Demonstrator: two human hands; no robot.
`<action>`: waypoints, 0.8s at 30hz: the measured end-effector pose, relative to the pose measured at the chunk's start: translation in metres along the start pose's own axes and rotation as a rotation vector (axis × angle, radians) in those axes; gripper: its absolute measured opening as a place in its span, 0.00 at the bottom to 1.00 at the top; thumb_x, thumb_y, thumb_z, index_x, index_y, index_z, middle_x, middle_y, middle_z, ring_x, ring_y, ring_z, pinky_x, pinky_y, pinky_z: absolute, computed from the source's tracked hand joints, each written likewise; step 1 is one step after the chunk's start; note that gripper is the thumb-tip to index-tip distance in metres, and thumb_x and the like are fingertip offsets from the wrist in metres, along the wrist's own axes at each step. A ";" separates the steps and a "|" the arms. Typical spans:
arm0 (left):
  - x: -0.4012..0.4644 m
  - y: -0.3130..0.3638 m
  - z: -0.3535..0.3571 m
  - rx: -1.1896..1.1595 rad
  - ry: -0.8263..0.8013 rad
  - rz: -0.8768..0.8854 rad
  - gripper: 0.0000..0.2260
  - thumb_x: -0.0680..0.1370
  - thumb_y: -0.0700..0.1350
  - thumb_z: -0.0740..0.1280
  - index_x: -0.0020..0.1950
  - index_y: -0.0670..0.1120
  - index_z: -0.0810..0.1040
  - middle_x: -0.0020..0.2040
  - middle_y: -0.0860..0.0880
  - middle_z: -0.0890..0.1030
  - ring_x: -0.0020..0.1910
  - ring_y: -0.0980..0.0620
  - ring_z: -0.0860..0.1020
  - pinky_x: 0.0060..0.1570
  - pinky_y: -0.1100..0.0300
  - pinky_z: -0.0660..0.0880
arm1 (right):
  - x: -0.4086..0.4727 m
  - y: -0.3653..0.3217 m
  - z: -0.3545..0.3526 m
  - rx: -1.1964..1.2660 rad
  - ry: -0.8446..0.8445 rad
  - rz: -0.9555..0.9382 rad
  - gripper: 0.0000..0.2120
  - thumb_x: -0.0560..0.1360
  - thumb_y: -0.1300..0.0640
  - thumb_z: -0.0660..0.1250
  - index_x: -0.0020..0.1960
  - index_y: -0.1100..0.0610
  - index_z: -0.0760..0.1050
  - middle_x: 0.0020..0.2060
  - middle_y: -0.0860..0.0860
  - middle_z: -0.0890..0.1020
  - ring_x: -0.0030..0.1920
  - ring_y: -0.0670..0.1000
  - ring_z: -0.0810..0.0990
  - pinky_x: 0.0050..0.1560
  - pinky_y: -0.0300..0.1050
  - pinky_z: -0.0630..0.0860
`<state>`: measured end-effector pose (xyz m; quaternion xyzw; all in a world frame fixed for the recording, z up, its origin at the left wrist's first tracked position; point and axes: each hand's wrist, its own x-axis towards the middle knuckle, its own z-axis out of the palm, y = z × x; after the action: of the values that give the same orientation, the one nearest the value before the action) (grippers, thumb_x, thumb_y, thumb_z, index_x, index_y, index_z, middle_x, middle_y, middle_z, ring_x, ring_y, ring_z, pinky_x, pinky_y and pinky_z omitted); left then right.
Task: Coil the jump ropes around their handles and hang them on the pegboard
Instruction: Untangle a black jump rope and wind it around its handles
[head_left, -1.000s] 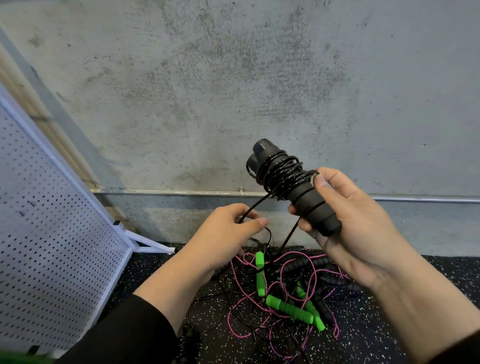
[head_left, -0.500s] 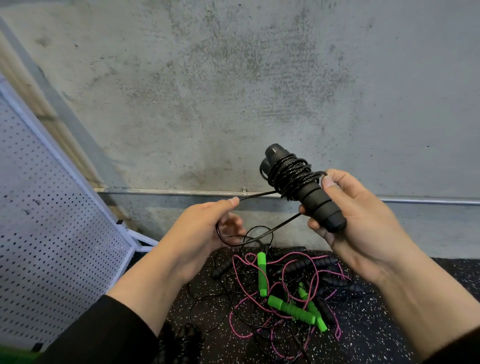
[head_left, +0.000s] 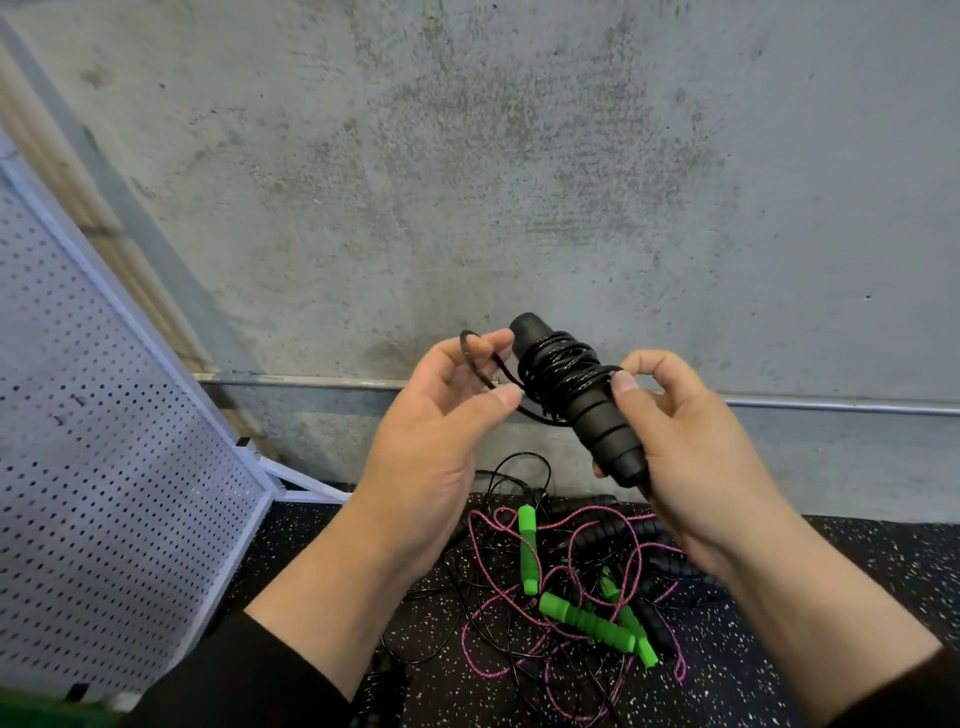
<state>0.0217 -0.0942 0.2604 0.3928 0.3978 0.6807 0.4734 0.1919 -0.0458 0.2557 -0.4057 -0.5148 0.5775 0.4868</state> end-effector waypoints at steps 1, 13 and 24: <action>0.000 -0.001 0.002 0.097 0.019 0.041 0.11 0.75 0.37 0.70 0.56 0.47 0.78 0.62 0.50 0.83 0.66 0.54 0.78 0.66 0.56 0.73 | -0.001 0.001 0.003 -0.024 -0.009 -0.015 0.07 0.84 0.58 0.62 0.47 0.50 0.73 0.33 0.56 0.78 0.28 0.53 0.73 0.24 0.39 0.68; -0.007 0.000 0.009 0.601 0.175 0.359 0.15 0.79 0.40 0.72 0.54 0.58 0.72 0.49 0.55 0.84 0.53 0.56 0.82 0.58 0.58 0.77 | -0.005 0.004 0.011 -0.229 -0.059 -0.110 0.12 0.83 0.57 0.63 0.44 0.44 0.73 0.37 0.55 0.81 0.31 0.50 0.75 0.29 0.45 0.72; -0.001 0.000 0.008 0.957 0.131 0.684 0.08 0.77 0.40 0.74 0.56 0.43 0.84 0.48 0.54 0.81 0.50 0.61 0.77 0.53 0.65 0.73 | -0.016 -0.003 0.014 -0.230 -0.114 -0.143 0.13 0.83 0.57 0.62 0.44 0.42 0.72 0.39 0.51 0.81 0.35 0.52 0.77 0.30 0.54 0.79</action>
<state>0.0294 -0.0938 0.2628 0.6258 0.5396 0.5625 -0.0284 0.1823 -0.0639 0.2604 -0.3875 -0.6320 0.5007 0.4469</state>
